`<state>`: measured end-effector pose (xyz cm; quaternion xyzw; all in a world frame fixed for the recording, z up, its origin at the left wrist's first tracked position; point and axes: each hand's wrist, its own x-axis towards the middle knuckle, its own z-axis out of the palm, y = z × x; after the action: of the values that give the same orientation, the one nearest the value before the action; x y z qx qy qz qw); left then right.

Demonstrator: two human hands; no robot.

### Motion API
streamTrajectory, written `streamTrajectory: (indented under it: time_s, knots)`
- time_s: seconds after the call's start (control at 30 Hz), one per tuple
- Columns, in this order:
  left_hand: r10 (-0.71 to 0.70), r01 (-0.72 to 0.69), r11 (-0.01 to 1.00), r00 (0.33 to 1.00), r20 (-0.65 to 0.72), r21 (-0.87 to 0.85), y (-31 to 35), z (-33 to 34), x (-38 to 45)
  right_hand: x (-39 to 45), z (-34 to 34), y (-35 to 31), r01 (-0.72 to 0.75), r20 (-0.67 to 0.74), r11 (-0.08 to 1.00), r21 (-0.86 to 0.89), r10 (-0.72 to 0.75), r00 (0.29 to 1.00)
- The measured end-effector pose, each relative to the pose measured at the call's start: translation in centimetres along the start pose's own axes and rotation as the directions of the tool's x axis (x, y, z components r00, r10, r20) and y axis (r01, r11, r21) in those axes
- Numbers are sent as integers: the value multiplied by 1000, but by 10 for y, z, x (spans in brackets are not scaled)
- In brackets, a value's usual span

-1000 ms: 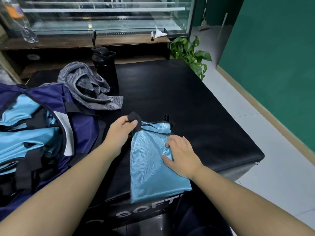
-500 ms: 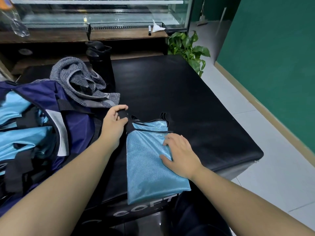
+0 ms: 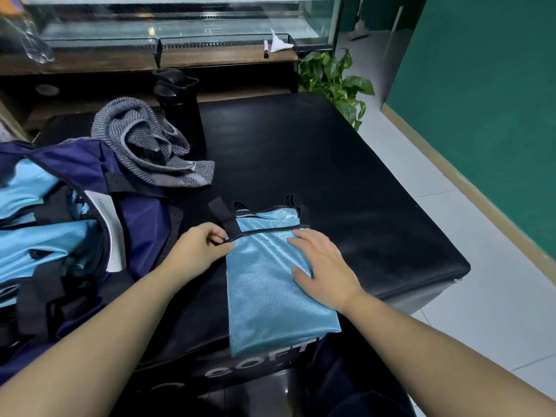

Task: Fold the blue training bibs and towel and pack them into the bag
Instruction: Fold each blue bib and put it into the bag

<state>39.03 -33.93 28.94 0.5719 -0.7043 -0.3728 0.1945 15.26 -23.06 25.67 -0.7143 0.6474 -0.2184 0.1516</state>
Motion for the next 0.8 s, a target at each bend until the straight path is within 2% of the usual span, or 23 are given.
streamTrajectory:
  time_s: [0.07, 0.13, 0.17, 0.23, 0.3, 0.33, 0.47, 0.53, 0.6, 0.67, 0.73, 0.8]
  knots:
    - [96, -86, 979, 994, -44, 183, 3, 2, -4, 0, -1, -1, -1, 2, 1000, -4, 1, 1000]
    - [146, -117, 956, 985, -89, 269, 5, 7, -4, 0, -2, -2, -1, 10, 1000, -15, 1, 1000]
    - [119, -90, 965, 987, -107, 245, 6, 9, -3, 0, -2, -2, 1, 16, 1000, -22, -1, 1000]
    - [-6, 8, 1000, 993, -115, 22, 9, 12, 4, 0, -1, -2, 16, 21, 999, -42, -15, 1000]
    - [-77, 48, 972, 990, -117, -230, 14, 15, 8, 0, -1, -3, 39, 24, 997, -66, -38, 999]
    - [-74, 31, 956, 988, -138, -292, 17, 16, 10, 1, -2, -3, 52, 26, 996, -77, -50, 998]
    - [-27, -42, 964, 967, -255, -261, 26, 22, 11, 1, -3, -3, 62, 31, 995, -81, -59, 998]
    - [-86, 45, 986, 962, -261, -160, 24, 24, 12, 1, -2, -2, 45, 14, 998, -48, -44, 999]
    - [-199, 174, 975, 962, -188, -139, 24, 24, 12, 2, -1, 0, 7, -10, 1000, 22, -7, 1000]
    - [-322, 301, 898, 947, -13, -321, 28, 22, 12, 2, -1, 1, -47, -49, 990, 134, 54, 997]
    - [-333, 378, 802, 926, 179, -463, 30, 20, 9, 3, -2, 1, -83, -113, 959, 270, 117, 987]
    - [-298, 391, 774, 919, 258, -498, 31, 22, 6, 3, -6, 2, -118, -160, 902, 415, 200, 967]
